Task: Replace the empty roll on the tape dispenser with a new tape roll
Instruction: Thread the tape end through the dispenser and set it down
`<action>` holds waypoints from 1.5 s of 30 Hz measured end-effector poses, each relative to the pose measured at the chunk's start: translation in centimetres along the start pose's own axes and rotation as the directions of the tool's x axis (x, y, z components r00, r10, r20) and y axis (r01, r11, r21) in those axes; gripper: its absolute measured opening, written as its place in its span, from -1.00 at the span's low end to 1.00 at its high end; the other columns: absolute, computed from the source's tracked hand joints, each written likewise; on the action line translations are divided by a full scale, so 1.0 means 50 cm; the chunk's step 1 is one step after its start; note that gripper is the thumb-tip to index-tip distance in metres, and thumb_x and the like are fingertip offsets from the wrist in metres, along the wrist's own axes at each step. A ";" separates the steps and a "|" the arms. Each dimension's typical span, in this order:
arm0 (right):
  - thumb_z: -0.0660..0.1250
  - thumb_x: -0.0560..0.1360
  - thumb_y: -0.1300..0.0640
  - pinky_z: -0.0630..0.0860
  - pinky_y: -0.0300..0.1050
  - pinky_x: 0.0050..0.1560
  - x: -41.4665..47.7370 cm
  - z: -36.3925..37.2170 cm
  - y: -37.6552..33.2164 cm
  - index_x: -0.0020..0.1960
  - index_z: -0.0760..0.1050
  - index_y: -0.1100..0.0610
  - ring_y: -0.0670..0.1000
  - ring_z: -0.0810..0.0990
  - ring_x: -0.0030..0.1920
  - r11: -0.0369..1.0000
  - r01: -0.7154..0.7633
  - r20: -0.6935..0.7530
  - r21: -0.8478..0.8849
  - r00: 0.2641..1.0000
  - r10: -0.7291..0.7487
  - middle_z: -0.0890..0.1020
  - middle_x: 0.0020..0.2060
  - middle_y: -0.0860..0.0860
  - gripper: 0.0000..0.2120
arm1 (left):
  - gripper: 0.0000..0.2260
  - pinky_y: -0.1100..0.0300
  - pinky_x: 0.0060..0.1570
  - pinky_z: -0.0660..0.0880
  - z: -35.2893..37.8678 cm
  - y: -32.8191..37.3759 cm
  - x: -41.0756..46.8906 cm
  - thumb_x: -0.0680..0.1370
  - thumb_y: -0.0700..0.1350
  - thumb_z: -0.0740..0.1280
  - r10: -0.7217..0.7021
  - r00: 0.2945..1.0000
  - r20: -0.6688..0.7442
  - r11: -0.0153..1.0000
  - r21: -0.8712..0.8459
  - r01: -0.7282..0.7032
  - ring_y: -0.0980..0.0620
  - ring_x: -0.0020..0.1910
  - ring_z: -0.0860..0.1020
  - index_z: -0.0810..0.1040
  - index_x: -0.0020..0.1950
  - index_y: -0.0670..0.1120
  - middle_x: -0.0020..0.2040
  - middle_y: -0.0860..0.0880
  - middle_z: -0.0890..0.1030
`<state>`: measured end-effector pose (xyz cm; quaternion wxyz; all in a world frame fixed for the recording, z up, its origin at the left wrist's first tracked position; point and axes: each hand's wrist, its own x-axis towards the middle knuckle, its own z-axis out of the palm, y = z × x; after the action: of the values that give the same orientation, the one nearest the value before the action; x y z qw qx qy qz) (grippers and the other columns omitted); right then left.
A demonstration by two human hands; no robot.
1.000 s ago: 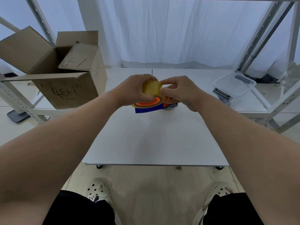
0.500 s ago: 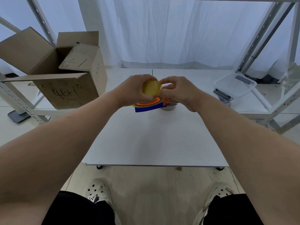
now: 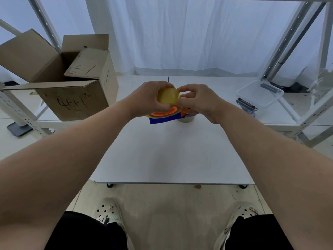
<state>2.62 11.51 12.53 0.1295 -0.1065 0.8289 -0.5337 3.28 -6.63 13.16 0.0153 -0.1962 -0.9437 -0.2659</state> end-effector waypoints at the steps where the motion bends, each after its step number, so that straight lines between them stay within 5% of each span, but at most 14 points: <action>1: 0.46 0.39 0.10 0.63 -0.02 0.00 -0.001 -0.001 0.001 0.27 0.44 0.09 0.05 0.64 0.04 1.000 0.001 -0.006 0.001 1.000 -0.001 0.64 0.09 0.06 -0.52 | -0.43 0.20 -0.03 0.40 0.000 0.000 0.000 0.40 0.02 0.46 0.001 1.000 0.001 1.000 0.000 -0.001 0.06 0.10 0.44 0.37 0.36 -0.02 0.26 -0.01 0.51; 5: 0.36 0.45 0.22 0.64 -0.03 -0.04 -0.003 -0.005 0.005 0.23 0.45 0.11 0.07 0.65 0.02 0.999 0.022 -0.052 -0.035 0.998 -0.024 0.64 0.09 0.10 -0.64 | -0.43 0.20 -0.03 0.41 0.001 0.003 -0.001 0.41 0.03 0.46 -0.001 1.000 0.009 1.000 -0.006 0.001 0.07 0.09 0.42 0.36 0.37 -0.01 0.27 -0.01 0.50; 9: 0.34 0.47 0.14 0.64 -0.10 -0.11 0.005 0.008 0.001 0.24 0.45 0.10 0.06 0.65 -0.03 0.999 0.020 -0.181 -0.042 0.983 -0.028 0.64 0.02 0.08 -0.65 | -0.45 0.21 -0.08 0.39 0.006 0.008 0.005 0.41 0.04 0.44 -0.039 0.998 -0.045 0.999 -0.009 0.038 0.06 0.07 0.44 0.37 0.35 0.00 0.23 0.00 0.52; 14: 0.42 0.44 0.12 0.63 -0.14 -0.12 0.006 0.014 -0.010 -0.03 0.64 0.24 0.08 0.67 -0.11 0.976 0.093 -0.228 -0.197 0.964 -0.138 0.66 -0.16 0.11 -0.79 | -0.43 0.21 -0.10 0.37 0.013 0.010 0.014 0.42 0.05 0.43 -0.096 0.989 -0.116 0.993 0.063 0.104 0.05 0.07 0.45 0.34 0.37 -0.04 0.27 -0.03 0.51; 21: 0.42 0.44 0.11 0.59 -0.01 0.06 0.007 0.013 -0.015 -0.04 0.64 0.28 0.13 0.65 -0.08 0.951 0.075 -0.233 -0.300 0.961 -0.149 0.66 -0.13 0.17 -0.77 | -0.41 0.19 -0.11 0.38 0.014 0.013 0.017 0.42 0.05 0.43 -0.132 0.982 -0.134 0.987 0.075 0.143 -0.04 0.15 0.49 0.33 0.38 -0.05 0.28 -0.04 0.51; 26: 0.41 0.44 0.14 0.39 -0.33 -0.29 0.005 0.015 -0.022 -0.05 0.65 0.25 -0.03 0.54 -0.26 0.924 0.058 -0.211 -0.377 0.966 -0.147 0.61 -0.21 0.09 -0.82 | -0.42 0.20 -0.10 0.37 0.015 0.017 0.016 0.42 0.05 0.43 -0.105 0.987 -0.124 0.983 0.136 0.122 -0.05 0.15 0.50 0.35 0.37 -0.06 0.26 -0.06 0.52; 31: 0.36 0.44 0.18 0.28 -0.32 -0.40 0.012 0.018 -0.024 -0.12 0.65 0.26 -0.07 0.43 -0.40 0.871 0.015 -0.211 -0.491 0.968 -0.136 0.56 -0.34 0.06 -0.85 | -0.44 0.22 -0.03 0.33 0.019 0.019 0.014 0.42 0.07 0.43 -0.049 0.994 -0.093 0.975 0.212 0.068 -0.05 0.17 0.49 0.38 0.35 -0.08 0.24 -0.08 0.54; 38: 0.37 0.38 0.17 0.29 -0.21 -0.41 0.019 0.029 -0.033 -0.25 0.54 0.22 0.04 0.46 -0.32 0.742 -0.018 -0.191 -0.670 0.970 -0.149 0.51 -0.36 0.07 -0.89 | -0.45 0.19 -0.04 0.35 0.024 0.028 0.015 0.38 0.09 0.44 -0.026 0.997 -0.076 0.970 0.238 0.044 -0.08 0.12 0.51 0.44 0.29 -0.10 0.18 -0.11 0.57; 45: 0.37 0.41 0.07 0.20 -0.20 -0.42 0.013 0.026 -0.020 -0.40 0.28 0.09 -0.04 0.34 -0.40 0.711 0.033 -0.134 -0.702 0.975 -0.177 0.39 -0.43 -0.01 -0.67 | -0.49 0.23 -0.06 0.30 0.029 0.028 0.013 0.41 0.02 0.44 0.009 0.997 -0.074 0.975 0.221 0.008 -0.04 0.13 0.50 0.42 0.31 -0.08 0.21 -0.08 0.56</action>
<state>2.45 9.78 12.86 -0.0308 -0.1428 0.9694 -0.1971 3.30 -4.56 12.72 0.0722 -0.1836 -0.9661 -0.1663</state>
